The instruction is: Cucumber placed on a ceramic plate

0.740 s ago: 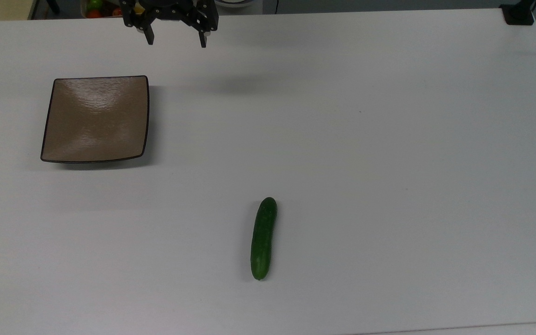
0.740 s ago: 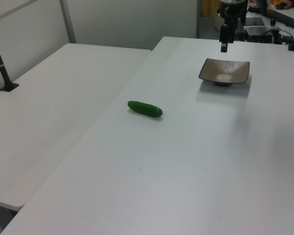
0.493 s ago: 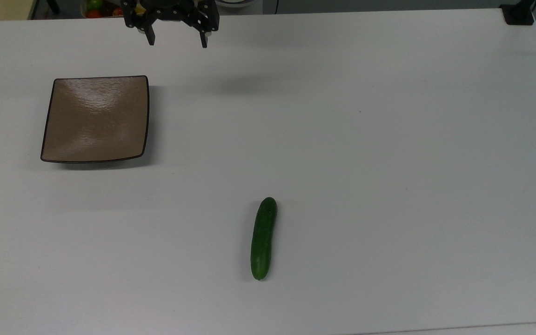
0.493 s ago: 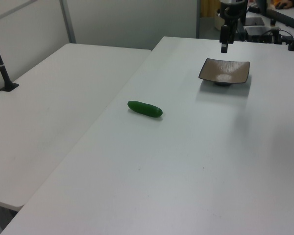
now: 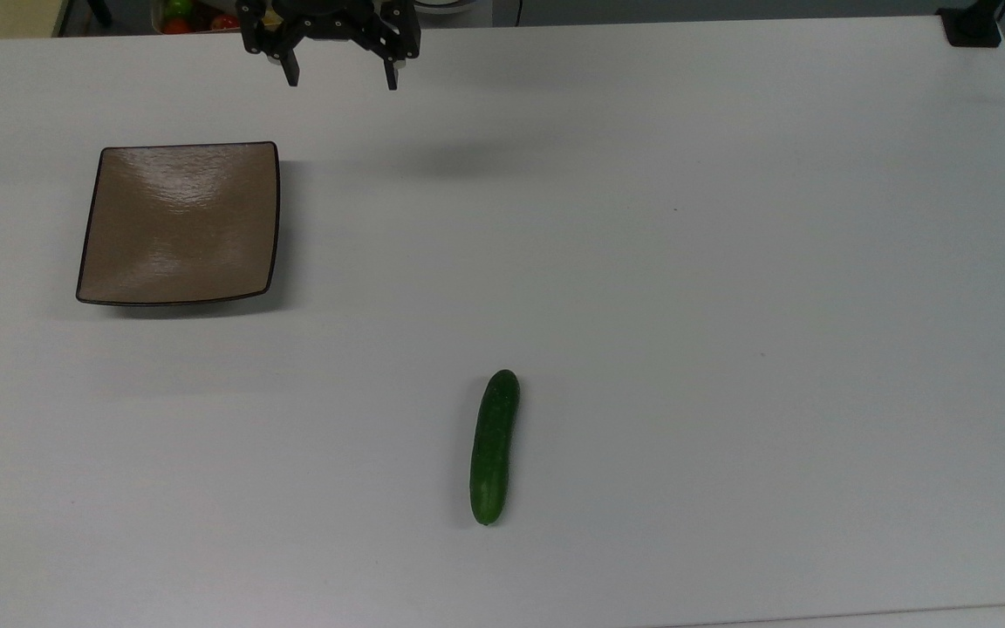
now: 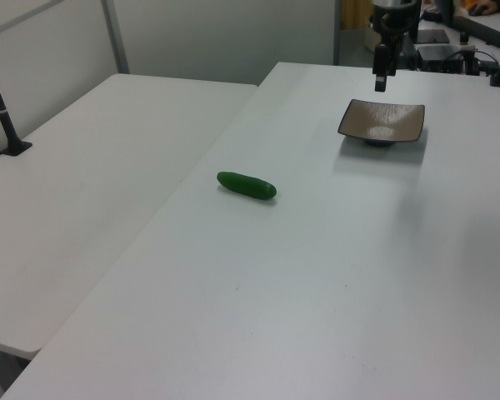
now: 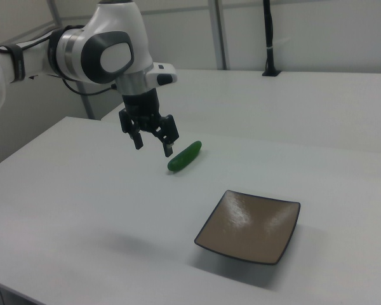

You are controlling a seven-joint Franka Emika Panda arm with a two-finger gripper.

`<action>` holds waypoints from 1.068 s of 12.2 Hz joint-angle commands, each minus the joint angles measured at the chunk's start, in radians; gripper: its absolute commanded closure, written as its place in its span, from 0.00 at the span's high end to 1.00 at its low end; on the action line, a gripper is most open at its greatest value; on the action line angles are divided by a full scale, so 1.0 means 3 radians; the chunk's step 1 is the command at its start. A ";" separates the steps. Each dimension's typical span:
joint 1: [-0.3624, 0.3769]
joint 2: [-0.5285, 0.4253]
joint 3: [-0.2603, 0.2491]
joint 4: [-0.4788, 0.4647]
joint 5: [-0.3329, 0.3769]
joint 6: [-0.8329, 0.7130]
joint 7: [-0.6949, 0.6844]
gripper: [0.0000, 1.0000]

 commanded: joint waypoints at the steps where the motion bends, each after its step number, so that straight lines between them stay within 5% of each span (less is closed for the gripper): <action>1: 0.0015 -0.0026 0.0004 -0.0073 0.0020 0.0121 -0.0017 1.00; 4: 0.0005 0.0035 -0.0001 -0.0037 0.0045 0.0192 0.0008 1.00; 7: -0.0021 0.0152 0.0004 -0.0017 0.0060 0.0713 0.0574 1.00; 10: -0.0005 0.0530 0.0004 0.0299 0.0071 0.0979 0.1101 1.00; 13: -0.0005 0.0984 0.0207 0.0651 -0.0011 0.1358 0.1694 1.00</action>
